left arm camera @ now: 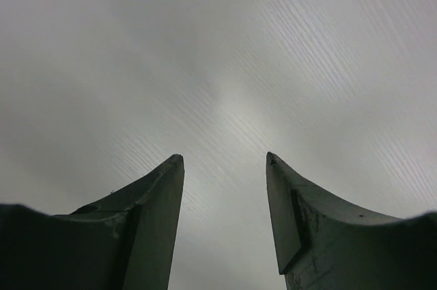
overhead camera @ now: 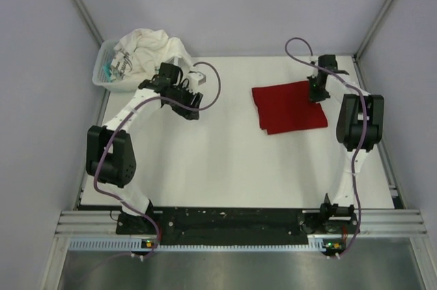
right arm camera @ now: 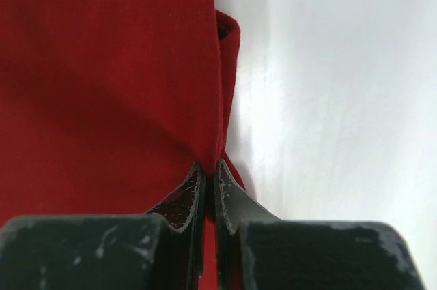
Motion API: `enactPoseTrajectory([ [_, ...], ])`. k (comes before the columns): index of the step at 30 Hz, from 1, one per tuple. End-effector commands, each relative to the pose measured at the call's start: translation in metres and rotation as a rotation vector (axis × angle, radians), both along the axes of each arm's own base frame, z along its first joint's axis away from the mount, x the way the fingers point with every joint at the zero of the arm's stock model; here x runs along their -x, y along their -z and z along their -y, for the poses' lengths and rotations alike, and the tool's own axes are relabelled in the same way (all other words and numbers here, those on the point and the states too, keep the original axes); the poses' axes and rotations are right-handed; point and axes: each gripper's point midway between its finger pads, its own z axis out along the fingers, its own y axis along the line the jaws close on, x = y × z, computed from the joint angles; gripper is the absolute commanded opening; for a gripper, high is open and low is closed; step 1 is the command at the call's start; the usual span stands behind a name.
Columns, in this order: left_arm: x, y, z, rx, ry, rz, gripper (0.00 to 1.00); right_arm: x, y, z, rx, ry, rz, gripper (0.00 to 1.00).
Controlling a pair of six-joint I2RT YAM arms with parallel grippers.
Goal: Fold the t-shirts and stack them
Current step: Put the neatly folded tshirt into the corner of the board with the right arm
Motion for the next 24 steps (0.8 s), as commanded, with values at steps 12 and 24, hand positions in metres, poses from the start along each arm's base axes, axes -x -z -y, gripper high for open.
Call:
enactPoseTrajectory([
  [12, -0.019, -0.013, -0.028, -0.019, -0.046, 0.055, 0.56, -0.078, -0.012, 0.171, 0.242, 0.398, 0.101, 0.00],
  [24, -0.033, -0.010, -0.041, -0.060, -0.085, 0.059, 0.56, -0.116, -0.017, 0.226, 0.287, 0.458, 0.230, 0.00],
])
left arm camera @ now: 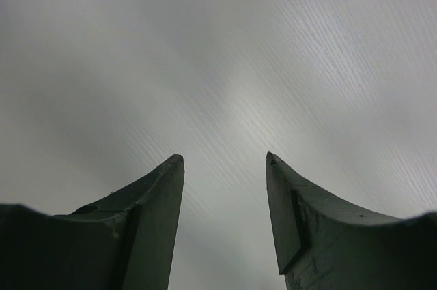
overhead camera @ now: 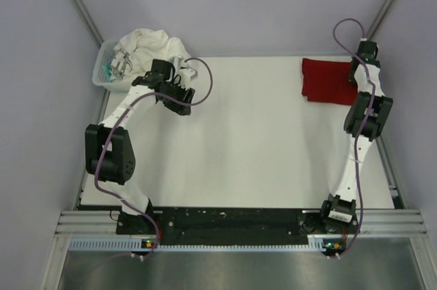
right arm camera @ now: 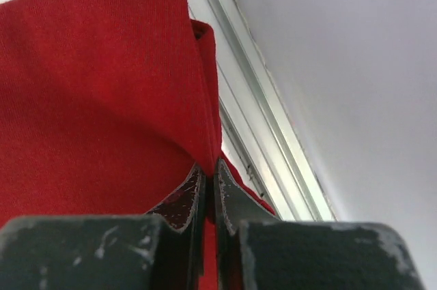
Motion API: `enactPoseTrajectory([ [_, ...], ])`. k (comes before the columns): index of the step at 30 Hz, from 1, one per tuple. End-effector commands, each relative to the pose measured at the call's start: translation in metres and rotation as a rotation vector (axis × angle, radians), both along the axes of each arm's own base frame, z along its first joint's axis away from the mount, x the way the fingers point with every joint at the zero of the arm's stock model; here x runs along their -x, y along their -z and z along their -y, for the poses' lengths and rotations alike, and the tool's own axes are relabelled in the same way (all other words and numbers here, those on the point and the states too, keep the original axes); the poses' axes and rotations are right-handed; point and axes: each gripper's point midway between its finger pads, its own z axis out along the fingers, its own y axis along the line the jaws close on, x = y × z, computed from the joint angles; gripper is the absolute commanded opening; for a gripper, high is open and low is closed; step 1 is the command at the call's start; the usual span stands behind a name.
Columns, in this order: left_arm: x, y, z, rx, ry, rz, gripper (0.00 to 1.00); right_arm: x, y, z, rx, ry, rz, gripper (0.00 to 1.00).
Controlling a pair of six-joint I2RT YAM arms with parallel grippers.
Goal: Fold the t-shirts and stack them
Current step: Put the neatly folded tshirt into the corner of the board with the right arm
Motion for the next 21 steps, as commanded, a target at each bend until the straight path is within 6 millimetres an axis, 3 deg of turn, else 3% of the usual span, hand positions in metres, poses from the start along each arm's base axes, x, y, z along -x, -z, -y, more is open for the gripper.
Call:
enactPoseTrajectory([
  [1, -0.012, -0.005, -0.005, -0.016, -0.002, 0.027, 0.56, -0.017, -0.012, 0.017, 0.078, 0.001, 0.052, 0.00],
  [4, -0.013, -0.004, -0.006, -0.021, -0.004, 0.021, 0.56, -0.020, -0.031, 0.028, 0.124, 0.028, 0.088, 0.02],
  [7, -0.012, -0.004, -0.006, -0.023, -0.005, 0.018, 0.56, -0.023, -0.055, 0.036, 0.184, 0.032, 0.111, 0.51],
  [10, -0.010, -0.007, -0.008, -0.029, -0.004, 0.024, 0.56, -0.022, -0.101, 0.040, 0.256, 0.031, 0.150, 0.71],
  [12, -0.009, -0.011, -0.010, -0.035, -0.007, 0.035, 0.56, -0.020, -0.137, 0.034, 0.268, 0.028, 0.204, 0.74],
  [17, -0.002, -0.027, -0.015, -0.048, -0.009, 0.083, 0.56, -0.015, -0.209, -0.019, 0.226, -0.070, 0.344, 0.83],
  [21, 0.009, -0.044, -0.025, -0.068, -0.028, 0.158, 0.56, 0.000, -0.233, -0.094, 0.076, -0.229, 0.415, 0.85],
])
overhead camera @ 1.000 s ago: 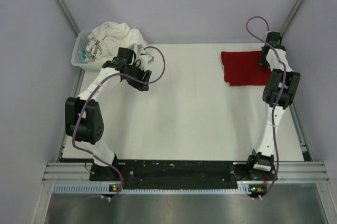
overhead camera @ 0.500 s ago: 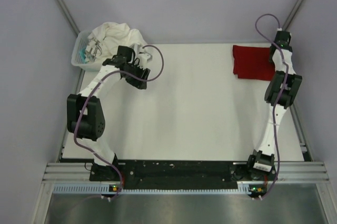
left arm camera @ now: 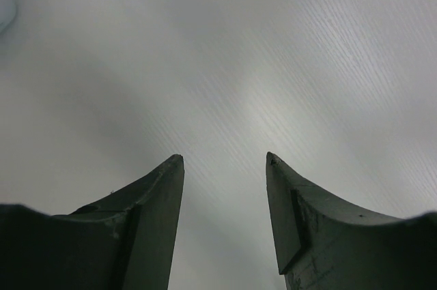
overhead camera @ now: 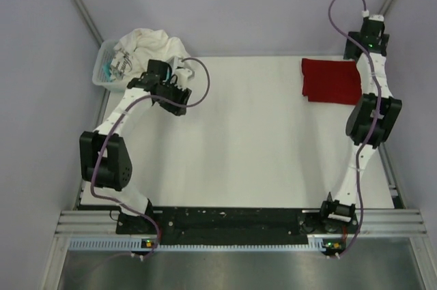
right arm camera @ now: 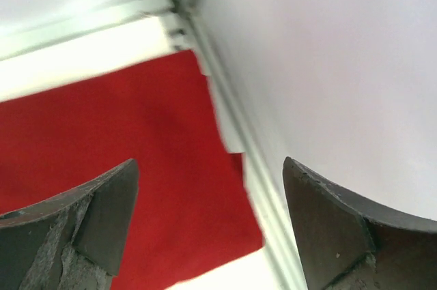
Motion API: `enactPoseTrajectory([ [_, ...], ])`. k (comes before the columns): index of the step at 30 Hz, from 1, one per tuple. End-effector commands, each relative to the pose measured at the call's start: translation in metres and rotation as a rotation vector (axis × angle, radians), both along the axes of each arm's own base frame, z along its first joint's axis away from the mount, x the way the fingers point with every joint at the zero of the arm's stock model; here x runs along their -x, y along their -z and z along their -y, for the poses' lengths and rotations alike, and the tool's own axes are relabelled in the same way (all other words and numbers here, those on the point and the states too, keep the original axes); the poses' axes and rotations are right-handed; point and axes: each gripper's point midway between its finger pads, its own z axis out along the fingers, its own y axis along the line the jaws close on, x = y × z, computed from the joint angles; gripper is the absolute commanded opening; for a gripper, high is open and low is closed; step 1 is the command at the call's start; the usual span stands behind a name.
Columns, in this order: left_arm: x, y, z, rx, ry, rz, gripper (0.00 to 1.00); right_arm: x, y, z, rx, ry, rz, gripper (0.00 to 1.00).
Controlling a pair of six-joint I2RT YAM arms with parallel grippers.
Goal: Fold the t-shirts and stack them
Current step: Put the neatly folded tshirt into the corner of the board with the right arm
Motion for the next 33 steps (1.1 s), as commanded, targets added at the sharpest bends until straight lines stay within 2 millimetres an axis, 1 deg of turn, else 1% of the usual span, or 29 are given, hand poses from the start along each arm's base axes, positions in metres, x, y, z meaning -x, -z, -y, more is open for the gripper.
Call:
enactPoseTrajectory([
  [1, 0.010, -0.045, -0.013, -0.007, -0.014, 0.167, 0.56, 0.007, -0.110, -0.110, -0.188, -0.301, 0.273, 0.89],
  [2, 0.012, -0.046, -0.016, -0.008, -0.032, 0.189, 0.56, 0.013, -0.105, -0.136, -0.310, -0.358, 0.307, 0.99],
  [3, 0.014, -0.047, -0.020, -0.009, -0.044, 0.220, 0.57, 0.029, -0.105, -0.156, -0.375, -0.407, 0.332, 0.99],
  [4, 0.020, -0.040, -0.024, -0.014, -0.057, 0.228, 0.58, 0.040, -0.104, -0.173, -0.424, -0.442, 0.368, 0.99],
  [5, 0.020, -0.042, -0.028, -0.015, -0.072, 0.267, 0.58, 0.051, -0.098, -0.190, -0.448, -0.469, 0.390, 0.99],
  [6, 0.024, -0.040, -0.031, -0.009, -0.078, 0.294, 0.59, 0.063, -0.099, -0.203, -0.449, -0.497, 0.411, 0.99],
  [7, 0.022, -0.043, -0.032, 0.001, -0.084, 0.347, 0.60, 0.077, -0.092, -0.217, -0.448, -0.515, 0.413, 0.99],
  [8, 0.028, -0.037, -0.032, 0.009, -0.082, 0.362, 0.61, 0.088, -0.086, -0.231, -0.448, -0.539, 0.418, 0.99],
  [9, 0.031, -0.033, -0.032, 0.021, -0.080, 0.394, 0.61, 0.101, -0.075, -0.244, -0.455, -0.567, 0.411, 0.99],
  [10, 0.033, -0.033, -0.031, 0.039, -0.078, 0.431, 0.62, 0.113, -0.063, -0.251, -0.449, -0.591, 0.396, 0.99],
  [11, 0.036, -0.029, -0.031, 0.051, -0.079, 0.463, 0.63, 0.125, -0.054, -0.271, -0.445, -0.639, 0.377, 0.99],
  [13, 0.039, -0.024, -0.034, 0.074, -0.101, 0.532, 0.65, 0.147, -0.032, -0.286, -0.428, -0.681, 0.343, 0.99],
  [14, 0.041, -0.020, -0.036, 0.087, -0.111, 0.563, 0.65, 0.159, -0.020, -0.290, -0.437, -0.688, 0.327, 0.99],
  [15, 0.040, -0.022, -0.039, 0.109, -0.135, 0.606, 0.68, 0.170, -0.007, -0.292, -0.458, -0.689, 0.312, 0.99],
  [17, 0.043, -0.014, -0.045, 0.144, -0.192, 0.641, 0.85, 0.188, 0.005, -0.290, -0.461, -0.683, 0.328, 0.99],
  [18, 0.044, -0.010, -0.046, 0.149, -0.200, 0.650, 0.89, 0.195, 0.010, -0.288, -0.451, -0.675, 0.348, 0.99],
  [20, 0.042, -0.004, -0.052, 0.154, -0.255, 0.654, 0.91, 0.212, 0.026, -0.275, -0.418, -0.620, 0.377, 0.99],
  [21, 0.040, -0.001, -0.056, 0.154, -0.284, 0.653, 0.92, 0.218, 0.025, -0.269, -0.404, -0.598, 0.392, 0.99],
  [24, 0.037, 0.004, -0.061, 0.183, -0.332, 0.672, 0.92, 0.234, 0.015, -0.255, -0.317, -0.565, 0.496, 0.99],
  [26, 0.040, 0.009, -0.060, 0.203, -0.327, 0.686, 0.92, 0.245, 0.022, -0.244, -0.276, -0.531, 0.532, 0.99],
  [27, 0.041, 0.011, -0.061, 0.208, -0.327, 0.694, 0.93, 0.251, 0.029, -0.238, -0.258, -0.506, 0.543, 0.99],
  [28, 0.043, 0.016, -0.060, 0.216, -0.323, 0.700, 0.93, 0.260, 0.044, -0.233, -0.250, -0.486, 0.542, 0.99],
  [29, 0.043, 0.017, -0.060, 0.220, -0.320, 0.723, 0.93, 0.264, 0.047, -0.230, -0.246, -0.468, 0.571, 0.99],
  [30, 0.042, 0.016, -0.062, 0.225, -0.342, 0.723, 0.93, 0.265, 0.041, -0.232, -0.248, -0.481, 0.593, 0.99],
  [31, 0.041, 0.014, -0.064, 0.232, -0.351, 0.732, 0.93, 0.268, 0.042, -0.234, -0.248, -0.497, 0.605, 0.99],
  [32, 0.042, 0.013, -0.065, 0.233, -0.349, 0.739, 0.93, 0.269, 0.032, -0.235, -0.241, -0.510, 0.677, 0.99],
  [33, 0.042, 0.014, -0.063, 0.237, -0.341, 0.735, 0.93, 0.271, 0.029, -0.237, -0.250, -0.522, 0.711, 0.99],
])
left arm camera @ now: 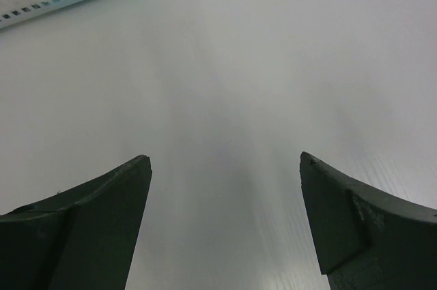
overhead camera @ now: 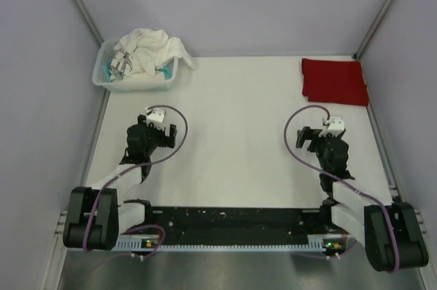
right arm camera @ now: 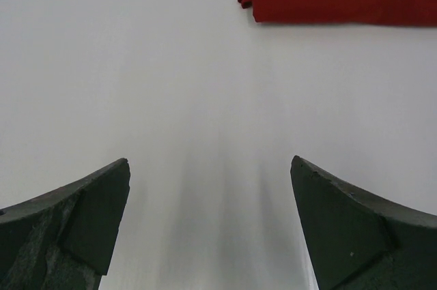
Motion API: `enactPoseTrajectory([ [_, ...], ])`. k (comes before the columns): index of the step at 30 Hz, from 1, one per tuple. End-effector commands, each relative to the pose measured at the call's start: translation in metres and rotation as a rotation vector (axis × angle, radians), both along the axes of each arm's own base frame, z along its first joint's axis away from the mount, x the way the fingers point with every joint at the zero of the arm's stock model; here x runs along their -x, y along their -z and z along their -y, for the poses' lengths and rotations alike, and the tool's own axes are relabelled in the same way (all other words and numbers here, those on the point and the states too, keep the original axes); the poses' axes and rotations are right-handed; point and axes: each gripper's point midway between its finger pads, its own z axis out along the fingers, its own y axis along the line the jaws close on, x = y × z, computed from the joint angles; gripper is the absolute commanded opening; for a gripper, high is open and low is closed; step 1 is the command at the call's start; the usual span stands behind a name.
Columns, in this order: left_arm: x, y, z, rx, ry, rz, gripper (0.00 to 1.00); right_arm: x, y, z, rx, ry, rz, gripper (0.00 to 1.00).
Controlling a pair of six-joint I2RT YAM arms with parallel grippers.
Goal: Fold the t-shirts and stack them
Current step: Put the neatly folded tshirt into the corner of the board with the right arm
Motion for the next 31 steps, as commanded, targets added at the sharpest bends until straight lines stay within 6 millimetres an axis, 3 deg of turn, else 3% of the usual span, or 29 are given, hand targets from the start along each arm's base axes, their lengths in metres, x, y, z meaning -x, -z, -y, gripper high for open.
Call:
enactPoseTrajectory([
  [1, -0.0118, -0.0300, 0.0004, 0.047, -0.003, 0.141, 0.93, -0.0037, -0.0457, 0.0008, -0.015, 0.010, 0.265, 0.99],
  [31, -0.0122, -0.0306, -0.0056, 0.060, -0.028, 0.142, 0.93, -0.0100, -0.0411, 0.0035, -0.017, 0.031, 0.222, 0.99],
])
